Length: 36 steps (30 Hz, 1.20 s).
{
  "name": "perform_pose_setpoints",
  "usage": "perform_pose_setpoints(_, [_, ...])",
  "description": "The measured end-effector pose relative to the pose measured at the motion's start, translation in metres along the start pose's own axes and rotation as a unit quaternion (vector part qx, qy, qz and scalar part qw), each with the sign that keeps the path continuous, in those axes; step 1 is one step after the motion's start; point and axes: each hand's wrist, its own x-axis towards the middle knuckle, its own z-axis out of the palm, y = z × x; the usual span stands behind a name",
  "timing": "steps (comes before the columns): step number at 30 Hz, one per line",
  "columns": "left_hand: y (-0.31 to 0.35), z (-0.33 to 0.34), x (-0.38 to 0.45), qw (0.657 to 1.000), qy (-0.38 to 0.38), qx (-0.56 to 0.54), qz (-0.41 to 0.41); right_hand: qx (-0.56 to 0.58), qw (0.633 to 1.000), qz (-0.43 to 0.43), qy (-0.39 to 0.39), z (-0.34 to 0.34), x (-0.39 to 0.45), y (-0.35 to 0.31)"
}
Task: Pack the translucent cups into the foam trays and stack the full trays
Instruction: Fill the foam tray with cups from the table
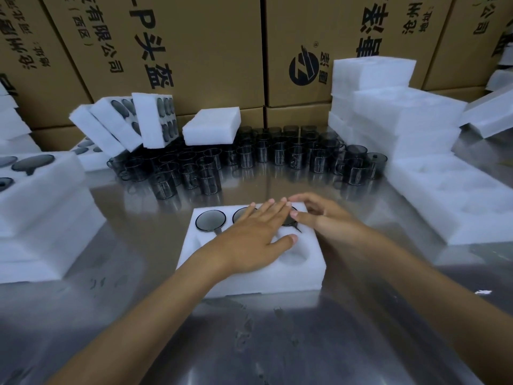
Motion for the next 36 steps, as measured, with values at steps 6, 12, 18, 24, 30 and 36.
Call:
perform_pose_setpoints(6, [-0.042,-0.037,0.012,0.985,0.072,-0.149,-0.056,0.000,0.993,0.025,0.112,-0.005,0.015,0.018])
perform_pose_setpoints(12, [-0.133,-0.061,0.033,0.952,0.187,-0.063,-0.235,-0.069,0.975,0.021,0.209,-0.003,0.031,0.022])
perform_pose_setpoints(18, [-0.157,-0.045,0.038,0.954,0.191,-0.046,-0.225,-0.116,0.971,0.024,0.207,-0.004,0.032,0.023])
perform_pose_setpoints(24, [-0.146,-0.051,0.017,0.963,0.243,-0.015,-0.114,-0.035,0.979,0.047,0.197,-0.005,0.036,0.018])
perform_pose_setpoints(30, [-0.099,-0.088,-0.034,0.951,0.287,-0.111,0.001,0.004,0.985,-0.084,0.149,0.020,0.017,-0.040])
perform_pose_setpoints(36, [-0.056,-0.087,-0.080,0.954,0.172,-0.243,0.020,-0.088,0.985,-0.084,-0.125,0.070,-0.009,-0.086])
